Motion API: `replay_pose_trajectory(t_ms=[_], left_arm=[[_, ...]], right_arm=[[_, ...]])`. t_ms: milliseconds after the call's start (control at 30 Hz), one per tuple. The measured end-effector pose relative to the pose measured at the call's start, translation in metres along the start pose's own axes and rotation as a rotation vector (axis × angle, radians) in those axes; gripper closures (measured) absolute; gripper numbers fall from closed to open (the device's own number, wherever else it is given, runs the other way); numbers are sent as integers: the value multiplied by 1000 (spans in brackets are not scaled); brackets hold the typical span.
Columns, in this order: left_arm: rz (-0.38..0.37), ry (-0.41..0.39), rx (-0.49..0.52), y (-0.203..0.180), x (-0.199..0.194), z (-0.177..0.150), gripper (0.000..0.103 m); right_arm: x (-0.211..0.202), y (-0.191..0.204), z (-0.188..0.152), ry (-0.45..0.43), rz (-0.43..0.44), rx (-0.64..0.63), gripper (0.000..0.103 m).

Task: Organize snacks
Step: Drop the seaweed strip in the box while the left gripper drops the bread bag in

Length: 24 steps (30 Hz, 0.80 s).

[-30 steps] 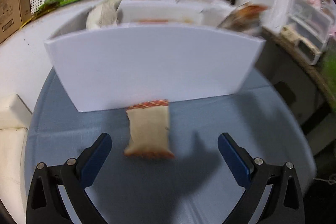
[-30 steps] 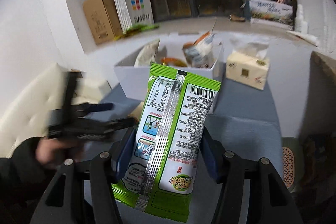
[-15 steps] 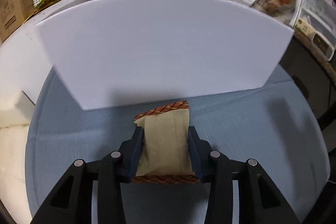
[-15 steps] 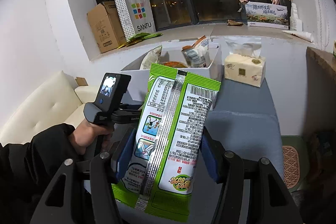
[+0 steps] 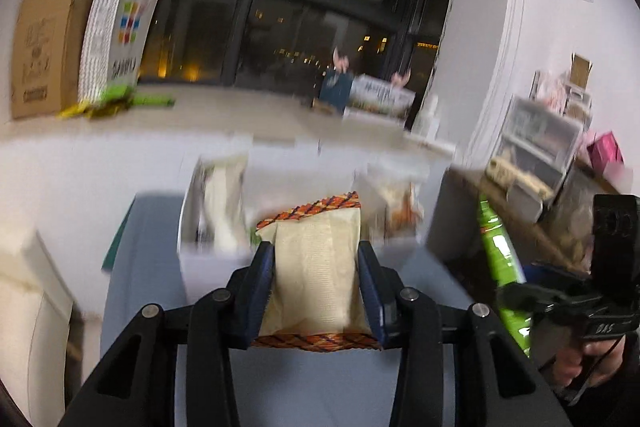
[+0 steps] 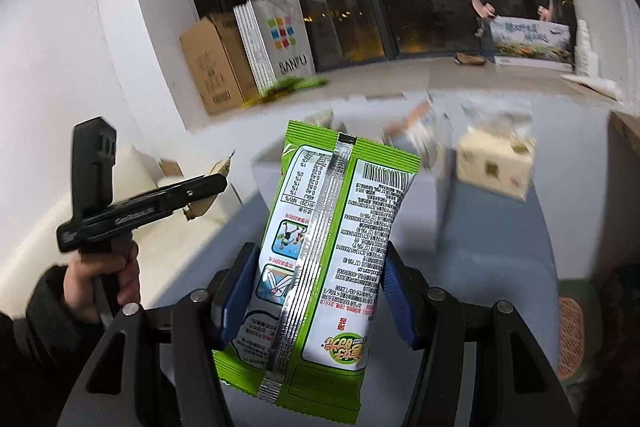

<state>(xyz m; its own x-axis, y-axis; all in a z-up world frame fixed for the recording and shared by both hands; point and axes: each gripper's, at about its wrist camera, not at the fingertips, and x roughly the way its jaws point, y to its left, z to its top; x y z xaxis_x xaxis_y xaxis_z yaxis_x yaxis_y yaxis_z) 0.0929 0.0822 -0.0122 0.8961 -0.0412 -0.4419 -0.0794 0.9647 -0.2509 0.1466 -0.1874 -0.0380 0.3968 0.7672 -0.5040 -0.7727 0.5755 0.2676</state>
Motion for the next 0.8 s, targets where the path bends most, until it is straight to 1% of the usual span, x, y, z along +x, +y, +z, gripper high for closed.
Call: replay_pose_trajectory(t_ms=[67, 133, 200, 267, 367, 433, 467, 500, 533, 567, 600, 633, 667, 700, 733, 800], left_arm=[[7, -8, 2, 4, 24, 28, 58], [0, 19, -5, 10, 61, 53, 58], [11, 60, -7, 17, 96, 69, 58], [12, 107, -28, 27, 132, 81, 58], [29, 150, -53, 43, 161, 84, 57], [36, 171, -73, 51, 177, 84, 57], [41, 182, -85, 55, 185, 84, 55], [53, 189, -96, 58, 190, 84, 53], [61, 197, -102, 61, 193, 83, 45], [59, 211, -112, 63, 197, 83, 22], [55, 220, -128, 67, 199, 82, 9], [55, 211, -138, 69, 197, 81, 0], [56, 197, -133, 70, 194, 80, 0], [56, 196, -126, 71, 193, 80, 0], [54, 193, -120, 71, 190, 80, 0], [53, 172, -101, 70, 181, 81, 0]], right_arm=[[16, -2, 31, -14, -5, -2, 39], [36, -6, 62, -21, 6, 15, 39], [60, -12, 93, -14, -26, 33, 39], [83, -20, 118, 0, -56, 39, 39], [117, -37, 147, 46, -93, 61, 39], [136, -49, 158, 77, -136, 73, 39], [146, -56, 162, 96, -144, 79, 39], [153, -61, 165, 110, -151, 84, 39], [160, -66, 167, 126, -158, 82, 38], [164, -70, 168, 133, -173, 84, 38], [168, -75, 169, 136, -184, 98, 34], [169, -79, 168, 138, -170, 110, 24], [172, -84, 167, 144, -150, 131, 17], [174, -87, 167, 149, -141, 145, 5], [176, -88, 167, 159, -138, 152, 0], [179, -87, 164, 178, -178, 126, 0]])
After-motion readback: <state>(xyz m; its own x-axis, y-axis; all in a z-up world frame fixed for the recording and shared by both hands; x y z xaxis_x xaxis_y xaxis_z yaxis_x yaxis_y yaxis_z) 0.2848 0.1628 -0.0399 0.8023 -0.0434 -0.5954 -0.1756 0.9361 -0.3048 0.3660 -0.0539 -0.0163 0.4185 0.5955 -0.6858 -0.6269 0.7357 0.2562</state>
